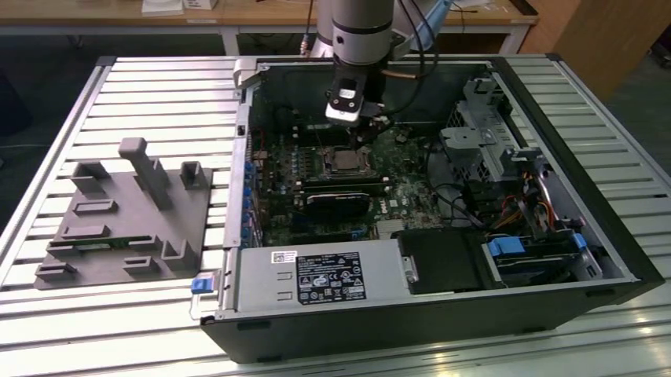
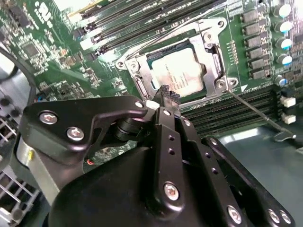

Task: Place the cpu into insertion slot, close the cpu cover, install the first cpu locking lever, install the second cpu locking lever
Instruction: 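Close the cpu cover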

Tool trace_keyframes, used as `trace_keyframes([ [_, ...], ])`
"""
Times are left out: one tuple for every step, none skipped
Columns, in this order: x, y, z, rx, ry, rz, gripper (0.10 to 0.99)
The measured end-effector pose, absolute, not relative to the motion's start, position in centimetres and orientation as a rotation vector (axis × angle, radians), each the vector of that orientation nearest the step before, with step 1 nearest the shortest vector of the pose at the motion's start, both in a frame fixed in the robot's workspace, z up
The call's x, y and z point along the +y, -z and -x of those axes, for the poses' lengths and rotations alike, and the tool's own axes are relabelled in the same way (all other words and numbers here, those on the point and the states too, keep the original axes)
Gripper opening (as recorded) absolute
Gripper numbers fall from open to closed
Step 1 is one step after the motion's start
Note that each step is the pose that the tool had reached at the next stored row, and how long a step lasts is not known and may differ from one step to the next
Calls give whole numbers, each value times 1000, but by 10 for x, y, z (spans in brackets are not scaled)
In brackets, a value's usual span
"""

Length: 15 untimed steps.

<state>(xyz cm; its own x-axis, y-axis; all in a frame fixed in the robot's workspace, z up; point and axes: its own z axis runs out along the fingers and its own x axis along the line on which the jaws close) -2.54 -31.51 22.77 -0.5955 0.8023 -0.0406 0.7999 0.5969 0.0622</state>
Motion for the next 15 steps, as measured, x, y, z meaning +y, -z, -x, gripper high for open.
trace_keyframes([
  [-315, -228, 25, 2759, -58, -1362, 106],
  [-315, -228, 25, 2769, -58, -1343, 106],
  [-315, -228, 25, 2779, -58, -1321, 106],
  [-315, -228, 25, 2788, -59, -1302, 106],
  [-315, -228, 25, 2798, -59, -1282, 106],
  [-315, -228, 25, 2807, -59, -1262, 106],
  [-315, -228, 25, 2816, -59, -1241, 106],
  [-315, -228, 25, 2826, -59, -1220, 106],
  [-315, -228, 25, 2834, -60, -1200, 106],
  [-315, -228, 25, 2844, -60, -1176, 106],
  [-315, -228, 25, 2853, -60, -1155, 106],
  [-315, -228, 25, 2862, -60, -1133, 106],
  [-315, -228, 25, 2871, -60, -1112, 106],
  [-315, -228, 25, 2879, -60, -1089, 106],
  [-315, -228, 25, 2888, -61, -1067, 106],
])
